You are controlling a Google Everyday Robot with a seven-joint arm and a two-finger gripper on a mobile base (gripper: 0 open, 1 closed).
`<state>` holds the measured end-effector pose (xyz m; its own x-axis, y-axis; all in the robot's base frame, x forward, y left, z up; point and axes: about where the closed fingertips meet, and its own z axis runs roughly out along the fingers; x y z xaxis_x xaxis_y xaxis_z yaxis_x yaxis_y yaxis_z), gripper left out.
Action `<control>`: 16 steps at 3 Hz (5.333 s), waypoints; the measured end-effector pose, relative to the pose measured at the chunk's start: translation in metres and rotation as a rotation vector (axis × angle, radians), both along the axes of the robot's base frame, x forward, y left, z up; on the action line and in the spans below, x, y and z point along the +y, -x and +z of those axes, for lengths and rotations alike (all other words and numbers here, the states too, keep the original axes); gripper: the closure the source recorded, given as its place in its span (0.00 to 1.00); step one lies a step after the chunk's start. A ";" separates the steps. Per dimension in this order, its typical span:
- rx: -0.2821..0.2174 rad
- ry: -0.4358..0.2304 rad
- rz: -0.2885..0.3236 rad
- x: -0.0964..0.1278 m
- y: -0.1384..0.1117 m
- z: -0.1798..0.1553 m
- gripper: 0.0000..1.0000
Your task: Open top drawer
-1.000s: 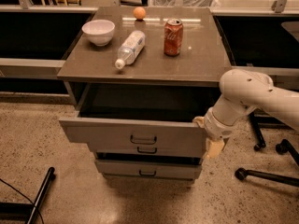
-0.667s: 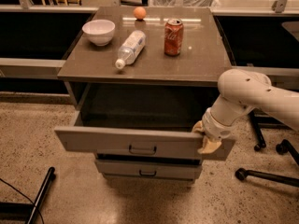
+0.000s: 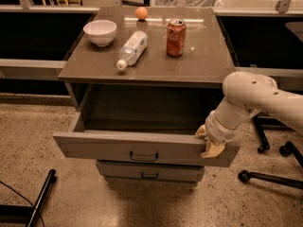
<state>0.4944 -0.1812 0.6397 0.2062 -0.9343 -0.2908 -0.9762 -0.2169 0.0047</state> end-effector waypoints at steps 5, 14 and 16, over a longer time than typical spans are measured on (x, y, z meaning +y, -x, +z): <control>0.052 -0.002 -0.006 0.004 0.044 -0.001 0.16; -0.064 0.100 -0.053 0.028 0.027 0.055 0.80; -0.058 0.094 -0.108 0.027 0.022 0.022 0.00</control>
Offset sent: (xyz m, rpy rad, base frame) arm 0.0000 0.0000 0.0000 0.0000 0.0000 0.0000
